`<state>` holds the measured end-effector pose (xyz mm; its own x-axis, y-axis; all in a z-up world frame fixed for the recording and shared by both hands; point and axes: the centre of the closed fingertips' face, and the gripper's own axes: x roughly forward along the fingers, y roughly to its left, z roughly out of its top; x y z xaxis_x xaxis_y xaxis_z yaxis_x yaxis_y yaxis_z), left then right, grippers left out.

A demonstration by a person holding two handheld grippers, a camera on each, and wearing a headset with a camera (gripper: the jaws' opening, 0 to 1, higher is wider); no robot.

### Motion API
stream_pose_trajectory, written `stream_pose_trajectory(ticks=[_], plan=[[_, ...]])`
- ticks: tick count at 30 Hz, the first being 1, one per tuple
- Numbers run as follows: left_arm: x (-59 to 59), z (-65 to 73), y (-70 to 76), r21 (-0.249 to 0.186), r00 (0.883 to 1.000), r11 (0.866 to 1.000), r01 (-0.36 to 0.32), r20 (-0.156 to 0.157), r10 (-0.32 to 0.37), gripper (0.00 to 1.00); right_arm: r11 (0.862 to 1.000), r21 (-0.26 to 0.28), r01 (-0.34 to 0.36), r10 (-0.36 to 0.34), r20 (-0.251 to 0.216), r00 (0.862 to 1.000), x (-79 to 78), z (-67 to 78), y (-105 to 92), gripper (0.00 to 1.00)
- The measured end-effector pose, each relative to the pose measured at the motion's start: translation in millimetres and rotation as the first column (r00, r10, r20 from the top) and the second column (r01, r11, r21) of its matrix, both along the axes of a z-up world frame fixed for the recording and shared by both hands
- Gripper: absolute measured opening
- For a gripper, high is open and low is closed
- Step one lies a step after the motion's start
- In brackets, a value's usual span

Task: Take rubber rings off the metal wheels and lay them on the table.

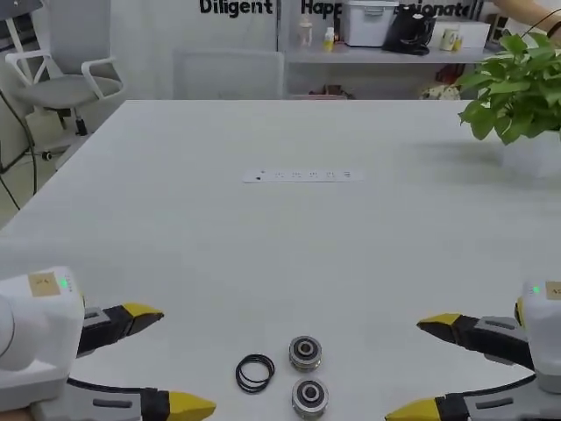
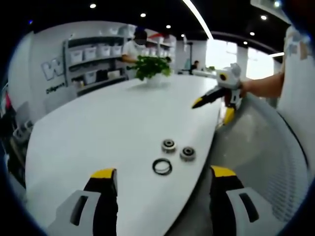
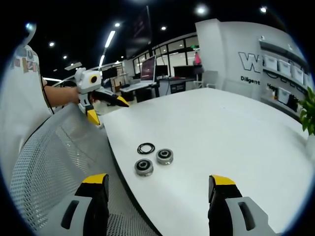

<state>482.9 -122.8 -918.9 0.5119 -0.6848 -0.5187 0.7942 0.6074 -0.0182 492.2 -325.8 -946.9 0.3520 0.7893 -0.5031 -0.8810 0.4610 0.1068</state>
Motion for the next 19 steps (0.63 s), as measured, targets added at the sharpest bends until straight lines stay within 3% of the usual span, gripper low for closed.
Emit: stream_pose_trajectory(ticks=[19], plan=[[0.9, 0.6, 1.1, -0.002, 1.000, 1.000, -0.008, 0.000, 0.008, 0.77, 1.000, -0.009, -0.012, 0.012, 0.014, 1.000, 0.1, 2.7, 4.7, 0.83]])
